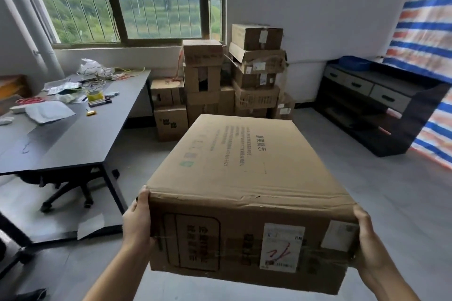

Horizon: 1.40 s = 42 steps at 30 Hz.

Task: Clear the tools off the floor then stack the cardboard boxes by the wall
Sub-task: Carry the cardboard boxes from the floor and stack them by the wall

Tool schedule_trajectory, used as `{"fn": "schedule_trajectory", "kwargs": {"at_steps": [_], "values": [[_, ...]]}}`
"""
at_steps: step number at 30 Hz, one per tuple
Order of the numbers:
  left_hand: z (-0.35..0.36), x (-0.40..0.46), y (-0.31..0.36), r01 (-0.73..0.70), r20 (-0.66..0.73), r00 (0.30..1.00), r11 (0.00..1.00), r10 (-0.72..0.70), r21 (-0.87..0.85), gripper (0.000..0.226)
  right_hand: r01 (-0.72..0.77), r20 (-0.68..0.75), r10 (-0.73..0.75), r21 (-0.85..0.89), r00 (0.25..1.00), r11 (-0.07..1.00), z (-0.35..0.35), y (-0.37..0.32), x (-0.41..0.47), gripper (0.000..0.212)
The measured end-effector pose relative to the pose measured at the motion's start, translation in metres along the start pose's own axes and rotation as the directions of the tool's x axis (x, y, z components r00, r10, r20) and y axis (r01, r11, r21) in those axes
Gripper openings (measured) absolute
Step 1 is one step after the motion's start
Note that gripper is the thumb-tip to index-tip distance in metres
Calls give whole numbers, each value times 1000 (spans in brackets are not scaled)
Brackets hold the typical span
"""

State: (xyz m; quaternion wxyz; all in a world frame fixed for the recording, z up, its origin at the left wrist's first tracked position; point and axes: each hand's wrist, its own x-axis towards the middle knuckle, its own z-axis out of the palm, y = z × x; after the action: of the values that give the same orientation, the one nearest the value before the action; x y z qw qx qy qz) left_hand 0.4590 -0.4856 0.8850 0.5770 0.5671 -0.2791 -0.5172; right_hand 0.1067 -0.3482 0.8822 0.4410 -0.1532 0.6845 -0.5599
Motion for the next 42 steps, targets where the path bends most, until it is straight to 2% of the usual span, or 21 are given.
{"fn": "schedule_trajectory", "kwargs": {"at_steps": [3,9,13,18,24,30,35,42], "values": [[54,41,-5,-5,24,1000,1000,5,30,39,15,-28,-15,1,999,1000,1,-22,51,52],[190,115,-25,-9,45,999,999,7,33,43,-62,-76,65,37,995,997,-14,-67,184,58],[291,159,-39,2,27,1000,999,-3,43,36,-97,-107,101,38,989,995,-32,-118,280,53],[399,203,-52,46,44,998,996,-50,70,32,-52,-125,48,-29,991,998,-52,-177,384,55],[499,276,-56,72,14,997,997,-72,37,31,-3,-106,2,-14,994,1000,-40,-227,502,57],[591,382,-34,40,0,999,997,-40,-63,27,210,-38,-209,45,977,977,15,-302,617,34],[664,462,27,-82,-36,996,980,76,-179,31,414,37,-420,104,907,904,83,-393,698,31],[722,551,105,-213,-162,971,939,174,-269,30,484,231,-531,232,815,844,177,-512,807,33]]}}
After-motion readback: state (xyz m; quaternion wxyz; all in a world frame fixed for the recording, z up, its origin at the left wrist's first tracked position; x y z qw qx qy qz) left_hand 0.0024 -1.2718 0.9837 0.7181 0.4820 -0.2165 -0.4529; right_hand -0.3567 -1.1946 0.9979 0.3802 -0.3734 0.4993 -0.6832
